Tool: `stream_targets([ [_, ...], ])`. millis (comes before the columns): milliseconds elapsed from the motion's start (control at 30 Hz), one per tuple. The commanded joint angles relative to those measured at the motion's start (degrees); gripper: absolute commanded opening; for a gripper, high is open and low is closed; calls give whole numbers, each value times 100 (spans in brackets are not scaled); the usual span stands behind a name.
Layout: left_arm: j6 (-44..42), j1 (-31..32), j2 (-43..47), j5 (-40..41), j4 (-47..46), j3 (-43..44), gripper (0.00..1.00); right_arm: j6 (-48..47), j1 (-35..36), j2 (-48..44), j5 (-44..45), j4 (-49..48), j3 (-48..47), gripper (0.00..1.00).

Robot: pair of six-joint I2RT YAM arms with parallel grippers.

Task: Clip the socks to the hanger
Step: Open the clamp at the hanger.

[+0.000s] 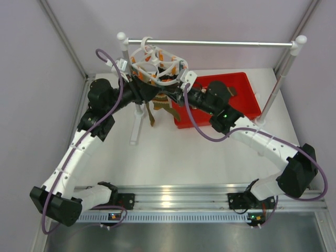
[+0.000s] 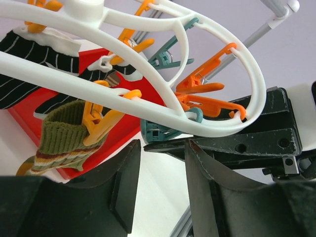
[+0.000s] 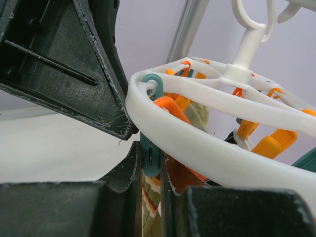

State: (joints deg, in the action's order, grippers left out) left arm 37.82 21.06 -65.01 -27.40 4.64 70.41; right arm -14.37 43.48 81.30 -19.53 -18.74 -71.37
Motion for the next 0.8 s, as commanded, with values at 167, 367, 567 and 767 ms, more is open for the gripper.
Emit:
stream_targets([
  [167,-47,3,6,507,-253,43,45,127,-24,18,-253,-209,-272,0],
  [367,216,12,-99,463,-421,-10,44,145,-33,35,-288,-156,-281,0],
  [567,515,21,-178,525,-816,-72,44,154,-24,35,-402,-130,-263,0],
  [767,586,82,-249,806,-1018,-89,45,224,-24,70,-490,-130,-280,0],
])
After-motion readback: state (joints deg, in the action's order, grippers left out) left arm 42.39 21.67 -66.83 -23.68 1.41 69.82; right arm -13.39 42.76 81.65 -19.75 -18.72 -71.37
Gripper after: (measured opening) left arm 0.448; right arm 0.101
